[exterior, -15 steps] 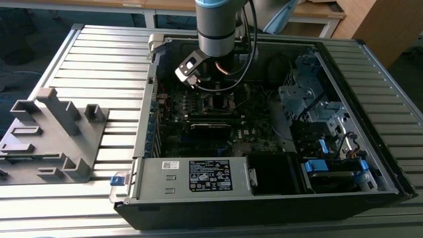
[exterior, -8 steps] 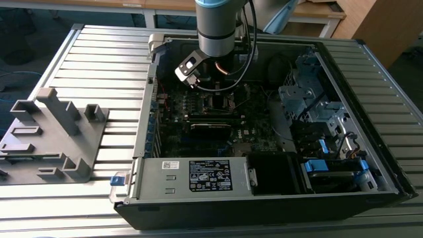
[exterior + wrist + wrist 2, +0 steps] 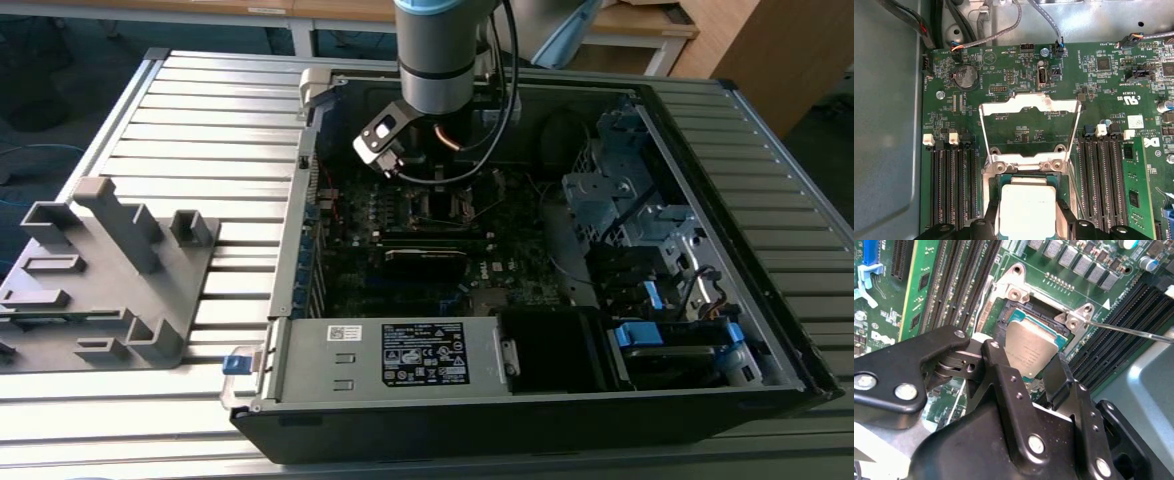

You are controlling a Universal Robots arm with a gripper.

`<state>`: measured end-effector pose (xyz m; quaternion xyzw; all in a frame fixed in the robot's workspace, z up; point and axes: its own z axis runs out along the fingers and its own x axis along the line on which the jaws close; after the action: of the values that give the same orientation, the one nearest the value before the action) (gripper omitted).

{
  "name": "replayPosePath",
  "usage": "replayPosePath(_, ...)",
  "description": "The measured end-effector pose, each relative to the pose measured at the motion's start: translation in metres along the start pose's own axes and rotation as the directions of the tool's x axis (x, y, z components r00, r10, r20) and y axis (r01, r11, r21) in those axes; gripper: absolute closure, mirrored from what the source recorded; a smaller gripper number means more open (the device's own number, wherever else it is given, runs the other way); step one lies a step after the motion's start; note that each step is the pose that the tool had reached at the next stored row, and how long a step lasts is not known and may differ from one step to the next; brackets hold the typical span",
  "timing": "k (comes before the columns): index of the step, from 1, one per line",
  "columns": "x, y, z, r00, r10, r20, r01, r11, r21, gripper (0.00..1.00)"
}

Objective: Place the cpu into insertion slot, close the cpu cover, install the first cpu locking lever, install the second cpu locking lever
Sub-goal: 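Place the cpu into insertion slot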

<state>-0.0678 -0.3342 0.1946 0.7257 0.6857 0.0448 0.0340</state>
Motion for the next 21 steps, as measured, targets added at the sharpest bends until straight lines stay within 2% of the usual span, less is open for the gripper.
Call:
replayPosePath(1, 0.0001, 0.0000, 0.0001, 1.0000, 0.000, -0.0002, 0.000, 1.0000, -0.0001, 0.47)
replayPosePath(7, 0.0004, 0.0002, -0.0010, 1.0000, 0.000, -0.0019, 0.000, 1.0000, -0.0005, 0.47)
replayPosePath(15, 0.0002, 0.0004, -0.0034, 1.0000, 0.000, -0.0004, 0.000, 1.0000, -0.0003, 0.47)
replayPosePath(21, -0.0010, 0.0001, -0.0035, 0.9998, -0.022, -0.0029, 0.022, 0.9998, -0.0012, 0.47)
